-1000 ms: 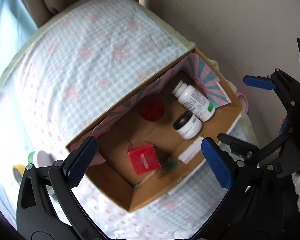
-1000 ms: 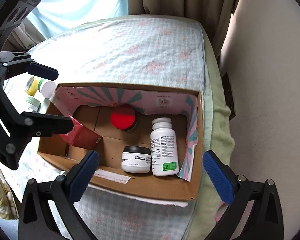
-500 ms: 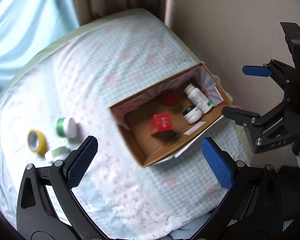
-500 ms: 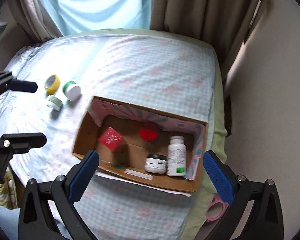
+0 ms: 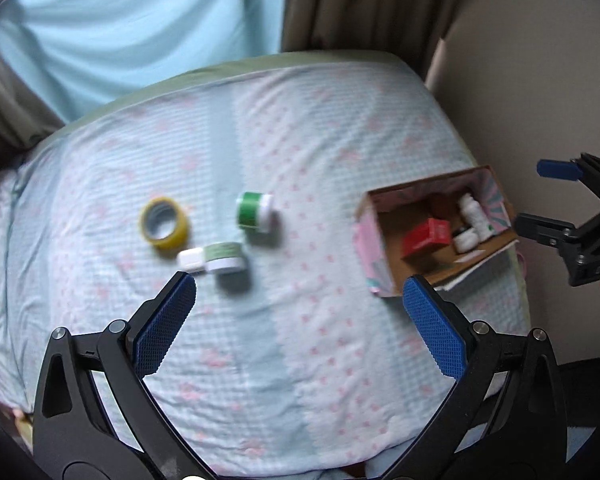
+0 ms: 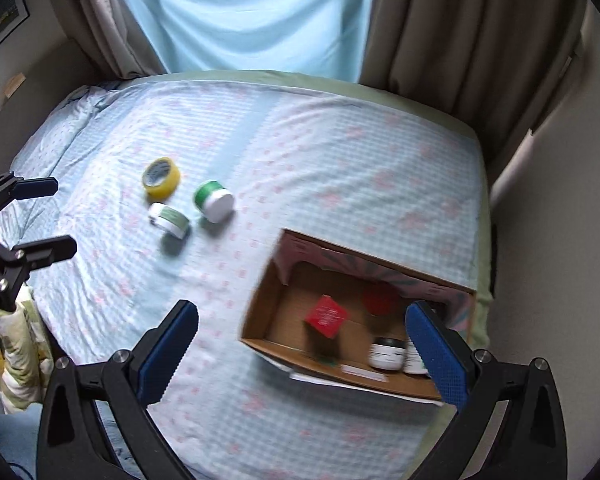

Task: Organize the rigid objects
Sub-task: 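Move both tools back toward the remaining items on the bed, then grasp the yellow tape roll with the left tool while the right tool grasps the pale green jar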

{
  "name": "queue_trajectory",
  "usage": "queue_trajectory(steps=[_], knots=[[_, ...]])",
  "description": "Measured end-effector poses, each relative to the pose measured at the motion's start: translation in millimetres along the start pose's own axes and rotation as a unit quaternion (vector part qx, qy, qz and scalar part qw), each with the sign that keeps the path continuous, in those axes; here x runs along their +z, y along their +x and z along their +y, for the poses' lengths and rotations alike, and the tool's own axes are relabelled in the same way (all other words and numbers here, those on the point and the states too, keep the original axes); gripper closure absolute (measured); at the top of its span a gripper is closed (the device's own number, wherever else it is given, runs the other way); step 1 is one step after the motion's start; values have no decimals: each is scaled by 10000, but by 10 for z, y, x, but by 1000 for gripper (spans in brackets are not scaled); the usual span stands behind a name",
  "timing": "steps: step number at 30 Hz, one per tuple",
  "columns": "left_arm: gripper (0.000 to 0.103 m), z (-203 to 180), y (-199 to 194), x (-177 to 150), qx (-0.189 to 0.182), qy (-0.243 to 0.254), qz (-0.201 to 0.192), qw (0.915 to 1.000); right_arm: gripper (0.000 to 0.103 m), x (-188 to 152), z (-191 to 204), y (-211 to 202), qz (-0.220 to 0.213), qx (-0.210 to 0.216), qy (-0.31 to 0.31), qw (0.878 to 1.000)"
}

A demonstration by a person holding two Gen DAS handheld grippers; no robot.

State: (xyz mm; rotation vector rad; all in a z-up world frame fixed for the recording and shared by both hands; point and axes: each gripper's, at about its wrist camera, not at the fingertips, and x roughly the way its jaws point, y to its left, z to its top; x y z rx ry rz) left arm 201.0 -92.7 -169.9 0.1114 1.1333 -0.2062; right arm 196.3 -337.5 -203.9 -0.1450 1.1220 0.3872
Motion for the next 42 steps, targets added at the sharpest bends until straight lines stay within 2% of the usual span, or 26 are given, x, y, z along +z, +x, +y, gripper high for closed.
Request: queue_trajectory(steps=[6, 12, 17, 21, 28, 42], knots=[[0, 866, -63, -137, 142, -221, -16, 9997, 0, 197, 498, 121, 67, 610, 619, 9962], [0, 1701, 1, -225, 179, -223, 50, 9996, 0, 428, 1139, 354, 149, 798, 1054, 9911], [0, 2272, 296, -256, 77, -45, 194, 9998, 0, 645, 1589, 707, 325, 836, 1473, 9850], [0, 2592, 733, -204, -61, 47, 300, 9995, 0, 754, 1823, 1039, 479, 814, 1822, 9787], [0, 2827, 1537, -94, -317, 161, 443, 9984, 0, 840, 2012, 1628, 813, 739, 2063, 9723], [0, 2910, 3209, -131, -687, 116, 466, 9965, 0, 914, 2009, 2971, 1399, 576, 1800, 9720]])
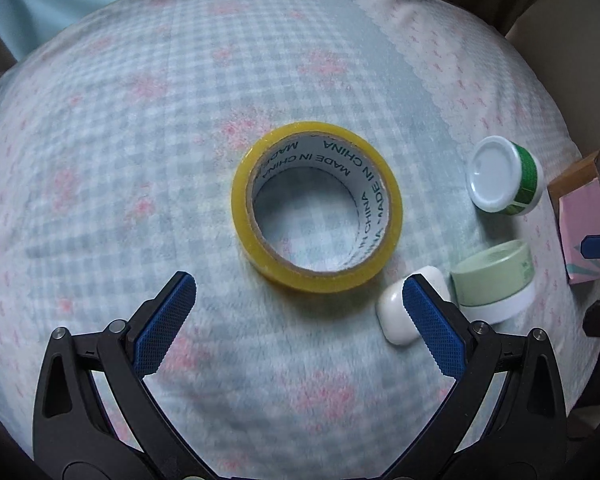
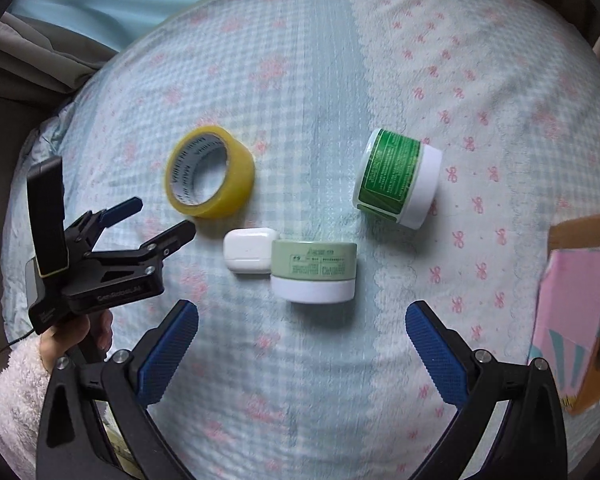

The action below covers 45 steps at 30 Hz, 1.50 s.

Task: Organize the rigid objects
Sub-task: 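Grasp the yellow tape roll with the left tool while the right tool grasps the pale green jar, then carry the tape roll with the left tool to the box while the right tool carries the pale green jar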

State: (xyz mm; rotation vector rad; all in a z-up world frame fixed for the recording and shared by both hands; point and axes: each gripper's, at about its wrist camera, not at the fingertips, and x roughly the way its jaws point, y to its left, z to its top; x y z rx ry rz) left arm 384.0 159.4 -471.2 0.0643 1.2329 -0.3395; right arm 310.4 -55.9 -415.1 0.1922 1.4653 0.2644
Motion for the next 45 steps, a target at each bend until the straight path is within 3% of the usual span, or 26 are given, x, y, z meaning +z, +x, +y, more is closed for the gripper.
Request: queue_trajectory(steps=[5, 13, 18, 20, 34, 45], knots=[[0, -22, 288, 29, -136, -20, -290, 9995, 0, 71, 46, 314, 179, -211, -402, 9988], [0, -218, 445, 162, 318, 464, -676, 9961, 1, 192, -44, 611, 319, -205, -338, 9987], [5, -297, 489, 195, 519, 692, -825, 9928, 19, 253, -131, 684, 462, 48, -4, 9989], [7, -272, 460, 165, 511, 711, -885, 9922, 36, 248, -157, 723, 547, 173, 86, 9983], [7, -237, 284, 102, 334, 649, -920, 9931, 37, 177, -79, 704, 435, 41, 72, 9990], [7, -301, -461, 151, 421, 668, -1183, 9898, 37, 102, 131, 271, 201, 111, -12, 9997]])
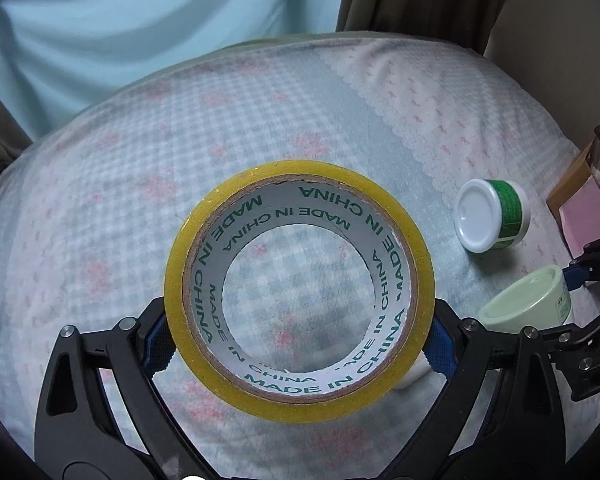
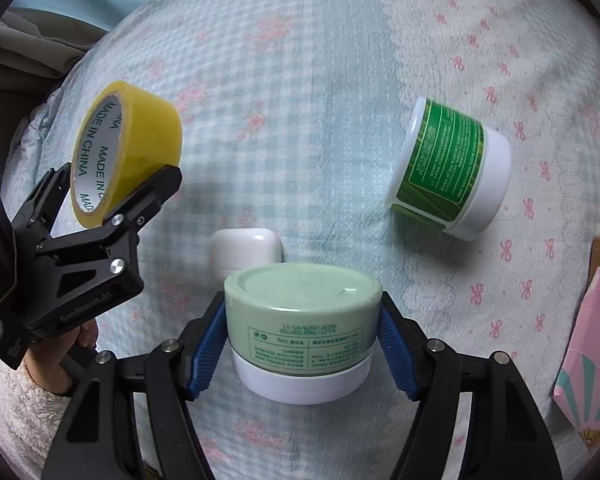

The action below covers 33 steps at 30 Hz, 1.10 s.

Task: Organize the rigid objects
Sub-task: 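Carry the tape roll with the left tool to the box while the right tool carries the pale green jar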

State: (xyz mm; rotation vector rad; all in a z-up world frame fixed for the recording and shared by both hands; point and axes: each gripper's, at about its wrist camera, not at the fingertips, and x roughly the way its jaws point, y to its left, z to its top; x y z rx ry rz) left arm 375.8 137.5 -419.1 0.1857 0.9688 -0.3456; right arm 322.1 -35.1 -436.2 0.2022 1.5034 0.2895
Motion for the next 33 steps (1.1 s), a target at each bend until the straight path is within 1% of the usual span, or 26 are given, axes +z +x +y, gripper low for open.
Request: queue_trajectory(steps=[5, 10, 13, 16, 19, 22, 26, 29, 33], knots=[[7, -45, -527, 162, 54, -67, -138, 9999, 37, -99, 140, -409, -195, 50, -96, 9998], [7, -167, -1087, 295, 68, -114, -233, 9996, 37, -249, 185, -865, -460, 130, -86, 9988], [7, -294, -1418, 350, 57, -169, -282, 9994, 37, -360, 105, -1151, -645, 144, -76, 9978], [7, -514, -1751, 388, 90, -151, -353, 9992, 37, -544, -25, -1484, -840, 162, -91, 9963], [7, -799, -2084, 423, 102, -135, -407, 9990, 37, -752, -193, -1834, -1002, 192, -67, 9948], [7, -1187, -2384, 434, 31, -202, -449, 9988, 37, -959, -396, -2170, -1165, 167, -166, 9929], [7, -1745, -2620, 410, -3, -287, -452, 9986, 37, -1223, -812, -2555, -1286, 232, -247, 9911], [7, -2199, -2696, 413, -89, -343, -457, 9983, 37, -1375, -1199, -2784, -1332, 194, -335, 9903], [7, -2781, -2653, 463, -206, -374, -401, 9983, 37, -1481, -1725, -3000, -1411, 28, -341, 9894]])
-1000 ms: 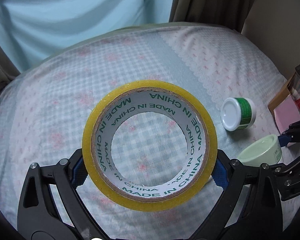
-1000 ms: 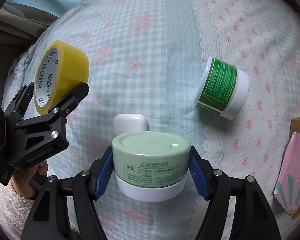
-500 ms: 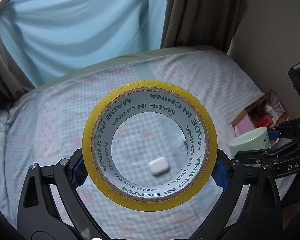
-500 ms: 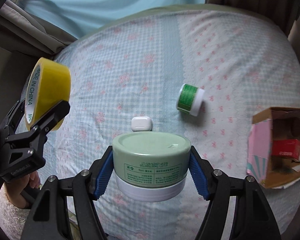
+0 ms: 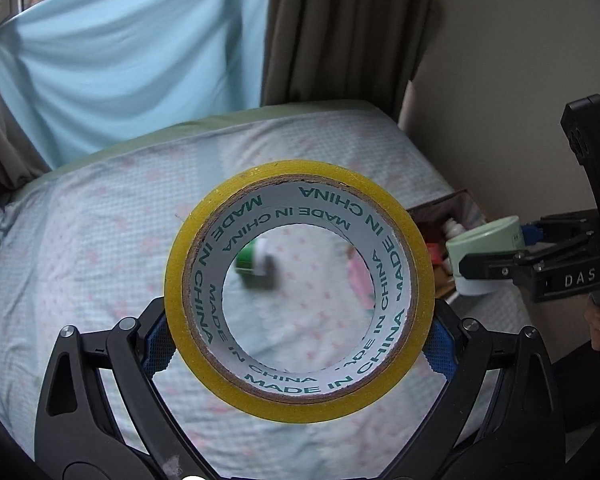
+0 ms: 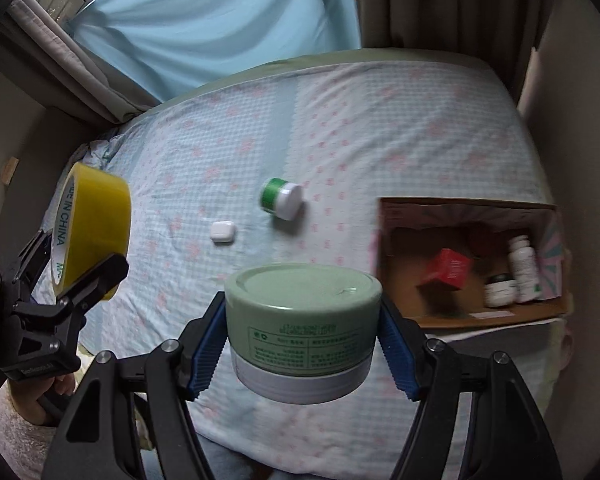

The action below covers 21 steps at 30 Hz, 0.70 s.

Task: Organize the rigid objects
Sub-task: 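Carry the tape roll with the left tool to the box while the right tool carries the pale green jar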

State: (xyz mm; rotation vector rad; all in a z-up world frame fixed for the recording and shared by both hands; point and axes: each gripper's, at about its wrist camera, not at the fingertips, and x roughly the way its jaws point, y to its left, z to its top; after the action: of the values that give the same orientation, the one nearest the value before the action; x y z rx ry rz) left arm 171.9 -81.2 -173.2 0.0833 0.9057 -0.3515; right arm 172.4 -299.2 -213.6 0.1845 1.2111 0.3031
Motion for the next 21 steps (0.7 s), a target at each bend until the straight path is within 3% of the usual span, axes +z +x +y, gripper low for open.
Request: queue_trajectory(steps=[5, 11, 21], knots=[[7, -638, 165, 61, -192, -76, 105, 9997, 37, -47, -706, -245, -43, -158, 138, 9998], [7, -1165, 516, 133, -338, 54, 393, 9986, 37, -17, -1440, -228, 63, -369, 449, 9983], [7, -1476, 1378, 287, -536, -18, 1098, 9925, 37, 91, -2219, 300, 515, -254, 1029, 9930]])
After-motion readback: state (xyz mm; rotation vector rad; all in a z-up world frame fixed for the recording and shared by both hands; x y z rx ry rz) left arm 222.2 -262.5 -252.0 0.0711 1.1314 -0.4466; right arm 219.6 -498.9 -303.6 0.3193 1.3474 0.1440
